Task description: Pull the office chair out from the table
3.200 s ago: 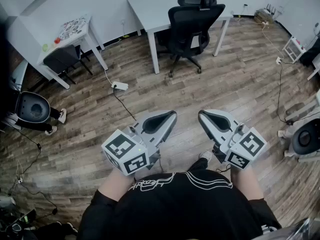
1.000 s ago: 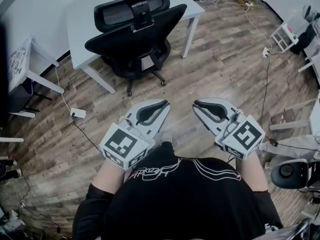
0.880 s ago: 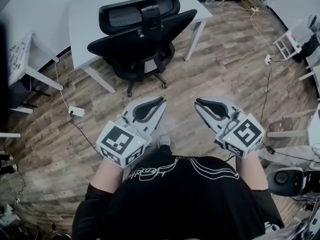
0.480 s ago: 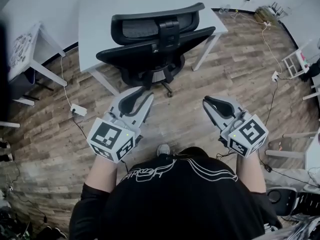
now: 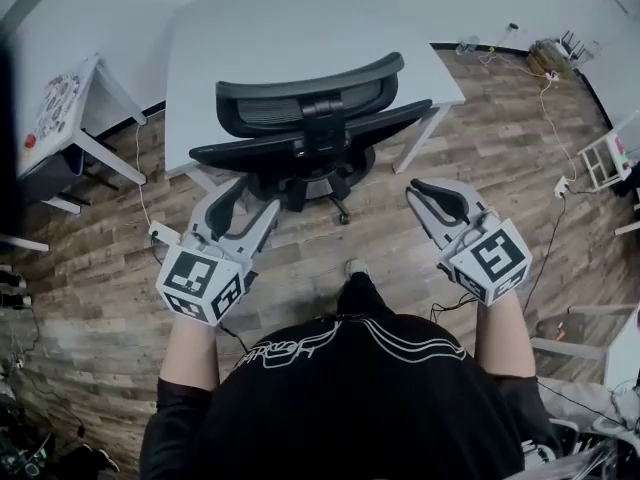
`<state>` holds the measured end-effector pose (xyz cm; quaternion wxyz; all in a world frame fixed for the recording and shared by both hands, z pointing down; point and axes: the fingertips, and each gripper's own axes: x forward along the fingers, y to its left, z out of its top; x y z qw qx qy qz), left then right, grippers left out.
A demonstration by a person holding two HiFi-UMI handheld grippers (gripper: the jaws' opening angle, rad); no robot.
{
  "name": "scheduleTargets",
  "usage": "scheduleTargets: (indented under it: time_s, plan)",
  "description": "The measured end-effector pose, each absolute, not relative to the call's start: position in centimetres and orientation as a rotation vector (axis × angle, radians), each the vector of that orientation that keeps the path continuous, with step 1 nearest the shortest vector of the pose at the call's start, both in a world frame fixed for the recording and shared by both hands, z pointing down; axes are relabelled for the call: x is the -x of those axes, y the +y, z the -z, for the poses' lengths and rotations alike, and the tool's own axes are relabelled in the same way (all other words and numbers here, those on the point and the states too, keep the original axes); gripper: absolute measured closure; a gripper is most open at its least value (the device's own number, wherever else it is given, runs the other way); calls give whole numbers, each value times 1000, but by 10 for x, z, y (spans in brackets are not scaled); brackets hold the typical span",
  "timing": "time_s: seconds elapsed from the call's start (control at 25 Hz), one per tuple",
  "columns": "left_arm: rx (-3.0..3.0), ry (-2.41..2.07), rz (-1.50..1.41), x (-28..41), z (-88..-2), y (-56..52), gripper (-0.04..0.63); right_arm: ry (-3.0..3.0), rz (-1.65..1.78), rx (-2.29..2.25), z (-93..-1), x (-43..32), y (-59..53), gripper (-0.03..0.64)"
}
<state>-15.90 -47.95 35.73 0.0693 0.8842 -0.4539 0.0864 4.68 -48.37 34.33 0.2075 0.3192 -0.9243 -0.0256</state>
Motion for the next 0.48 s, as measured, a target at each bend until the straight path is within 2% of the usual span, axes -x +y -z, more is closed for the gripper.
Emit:
scheduleTargets:
  time_s: [0.2,0.36,0.48]
  plan:
    - [-2699,-1383,-494,159,-364,-504,362,-2585,149,-768,-343,-56,-536,558]
    - [-2670,-1457,-559,175,-358,-530,350,-2516,227,-662,-351,-59,-571,494]
    - [-2641,-1526,-730,188,-365,-544,344,-2459,269,-572,-360,-65,-587,439]
